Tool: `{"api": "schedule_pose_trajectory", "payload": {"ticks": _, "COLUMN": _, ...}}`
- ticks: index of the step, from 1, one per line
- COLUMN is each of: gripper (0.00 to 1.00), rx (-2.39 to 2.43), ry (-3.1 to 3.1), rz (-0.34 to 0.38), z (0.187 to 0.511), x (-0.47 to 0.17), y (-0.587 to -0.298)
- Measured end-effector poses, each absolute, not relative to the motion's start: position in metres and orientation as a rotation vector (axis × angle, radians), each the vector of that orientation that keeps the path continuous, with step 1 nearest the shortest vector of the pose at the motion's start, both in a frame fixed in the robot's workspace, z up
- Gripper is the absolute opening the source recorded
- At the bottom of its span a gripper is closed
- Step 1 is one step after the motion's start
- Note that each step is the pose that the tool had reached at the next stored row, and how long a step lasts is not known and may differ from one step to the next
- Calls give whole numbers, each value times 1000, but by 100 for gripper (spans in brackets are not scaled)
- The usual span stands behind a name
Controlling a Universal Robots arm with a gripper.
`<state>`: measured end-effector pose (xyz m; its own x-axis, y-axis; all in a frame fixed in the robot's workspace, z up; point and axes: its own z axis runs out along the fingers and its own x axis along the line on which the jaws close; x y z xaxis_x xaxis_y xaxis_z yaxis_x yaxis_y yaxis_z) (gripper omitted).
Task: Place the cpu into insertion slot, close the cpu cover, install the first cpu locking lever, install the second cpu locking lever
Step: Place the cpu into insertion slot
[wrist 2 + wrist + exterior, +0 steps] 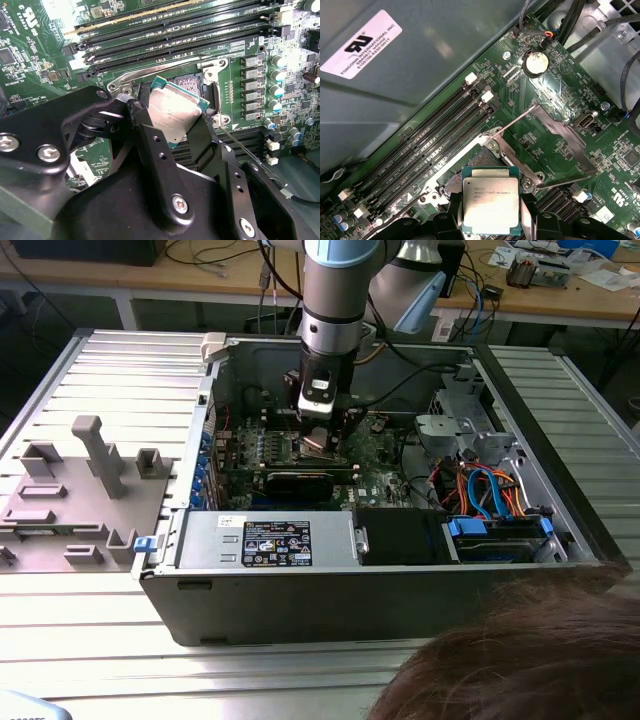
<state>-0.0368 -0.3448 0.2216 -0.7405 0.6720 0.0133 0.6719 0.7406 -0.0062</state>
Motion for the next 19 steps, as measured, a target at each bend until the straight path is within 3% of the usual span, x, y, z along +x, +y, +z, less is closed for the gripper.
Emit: {"api": "schedule_pose_trajectory", "payload": {"ticks": 19, "gripper": 54, "rx": -1205, "ry": -2885, "rz": 1, "z": 222, "x": -37, "y": -345}}
